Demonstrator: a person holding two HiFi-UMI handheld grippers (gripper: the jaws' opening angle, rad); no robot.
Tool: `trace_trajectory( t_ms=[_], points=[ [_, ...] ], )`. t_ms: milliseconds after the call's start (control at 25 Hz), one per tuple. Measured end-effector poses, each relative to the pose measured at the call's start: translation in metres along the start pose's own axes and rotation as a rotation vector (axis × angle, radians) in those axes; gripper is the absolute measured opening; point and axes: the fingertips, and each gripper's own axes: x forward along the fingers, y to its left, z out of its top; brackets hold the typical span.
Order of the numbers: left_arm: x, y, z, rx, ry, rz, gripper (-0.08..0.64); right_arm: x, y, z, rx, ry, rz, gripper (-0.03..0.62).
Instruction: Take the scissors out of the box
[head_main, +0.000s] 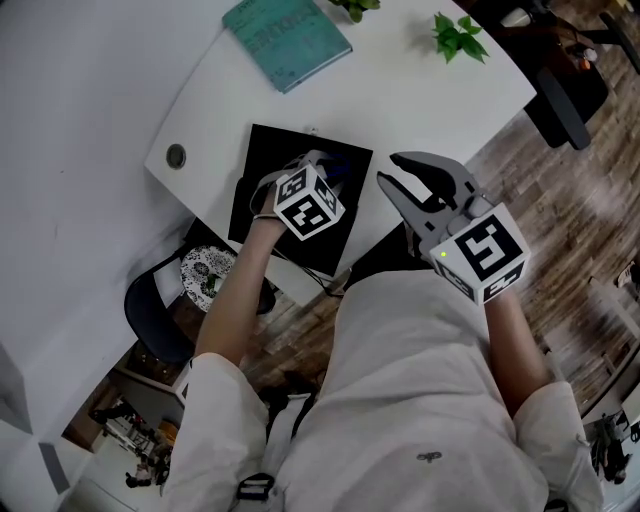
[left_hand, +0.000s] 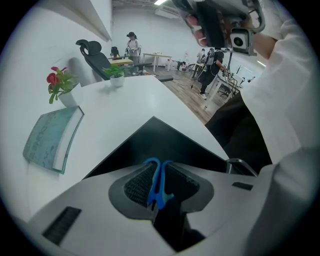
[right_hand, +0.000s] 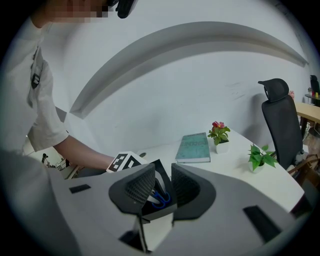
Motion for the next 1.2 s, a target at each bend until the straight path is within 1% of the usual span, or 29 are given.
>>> trace_trajectory(
  t_ms=[360,600,720,960,1200],
  points=[
    [0.011,-0.001,-0.007,0.042,0.052,-0.005,0.101,-0.001,-0.003,0.000,0.004,0.001,0.001,0.095],
    [0.014,-0.001,-0.008,0.058,0.063,-0.004,0.101,-0.001,-0.004,0.000,0.005,0.007,0.001,0.095],
    [0.014,-0.001,-0.008,0.055,0.060,-0.010,0.101,-0.001,-0.005,0.000,0.006,0.007,-0.001,0.095],
    [0.013,0.000,-0.008,0.024,0.035,-0.033,0.094,0.001,-0.003,0.000,0.000,0.011,-0.007,0.101],
    [0.012,0.000,-0.007,0.034,0.023,-0.035,0.089,0.002,-0.002,0.003,0.006,0.010,-0.017,0.101]
  ],
)
